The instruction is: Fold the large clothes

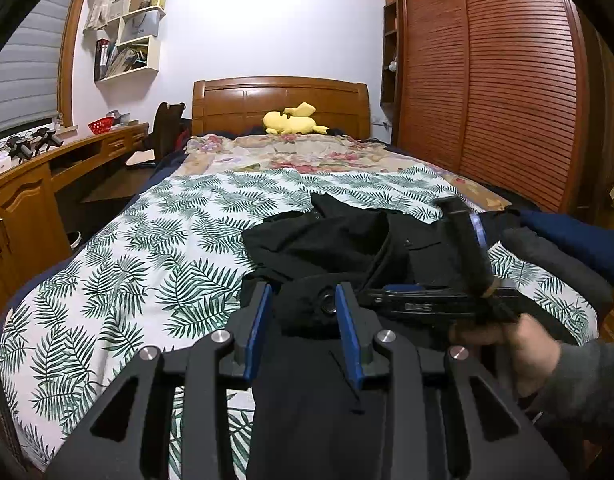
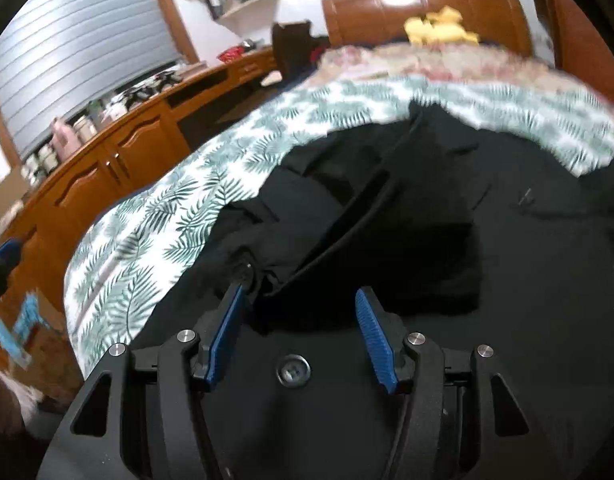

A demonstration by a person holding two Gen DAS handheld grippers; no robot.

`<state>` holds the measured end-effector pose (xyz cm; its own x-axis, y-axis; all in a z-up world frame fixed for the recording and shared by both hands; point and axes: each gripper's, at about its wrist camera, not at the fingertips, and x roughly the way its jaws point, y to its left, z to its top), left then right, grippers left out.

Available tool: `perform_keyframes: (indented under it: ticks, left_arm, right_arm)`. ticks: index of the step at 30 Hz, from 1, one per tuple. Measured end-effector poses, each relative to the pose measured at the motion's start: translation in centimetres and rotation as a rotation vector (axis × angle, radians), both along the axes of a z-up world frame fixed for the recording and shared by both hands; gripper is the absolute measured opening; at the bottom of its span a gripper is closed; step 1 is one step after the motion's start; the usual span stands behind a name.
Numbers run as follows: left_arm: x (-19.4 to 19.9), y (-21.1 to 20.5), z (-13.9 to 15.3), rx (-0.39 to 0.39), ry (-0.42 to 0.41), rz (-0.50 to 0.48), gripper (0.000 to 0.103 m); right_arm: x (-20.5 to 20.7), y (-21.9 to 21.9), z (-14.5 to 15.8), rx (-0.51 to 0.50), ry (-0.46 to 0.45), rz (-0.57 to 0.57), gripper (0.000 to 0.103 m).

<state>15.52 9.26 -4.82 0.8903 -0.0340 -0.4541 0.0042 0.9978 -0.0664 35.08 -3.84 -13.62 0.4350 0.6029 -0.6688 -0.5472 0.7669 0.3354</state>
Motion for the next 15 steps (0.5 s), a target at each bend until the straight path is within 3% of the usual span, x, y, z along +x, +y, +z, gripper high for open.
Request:
perform_keyframes:
  ticks: [2, 3, 4, 5, 6, 15]
  left_arm:
    - [-0.1, 0.2, 0.0, -0.003, -0.001, 0.001, 0.032]
    - [-0.2, 0.2, 0.0, -0.003, 0.0, 0.001, 0.032]
    - [-0.2, 0.3, -0.1, -0.002, 0.002, 0.002, 0.032]
    - [-0.2, 0.3, -0.1, 0.001, 0.005, 0.003, 0.032]
    - [-0.2, 0.4, -0.1, 0.002, 0.007, 0.004, 0.032]
    - [-0.6, 1.1, 0.0, 0.002, 0.009, 0.008, 0.032]
  right_arm:
    - [1.1, 0.5, -0.9, 0.014, 0.048, -0.021, 0.058]
    - [1.5, 0.5, -1.2, 0.019, 0.061, -0.025, 0.051]
    - [1.9, 0.7, -1.6, 0.022, 0.079, -0.023, 0.033]
    - [2.1, 0.8, -1.8, 0.023, 0.089, -0.013, 0.023]
    - [2.2, 1.0, -2.0, 0.021, 0.098, 0.007, 0.003]
    - [-3.3, -1.6, 1.9, -0.016, -0.066, 0.137, 0.0]
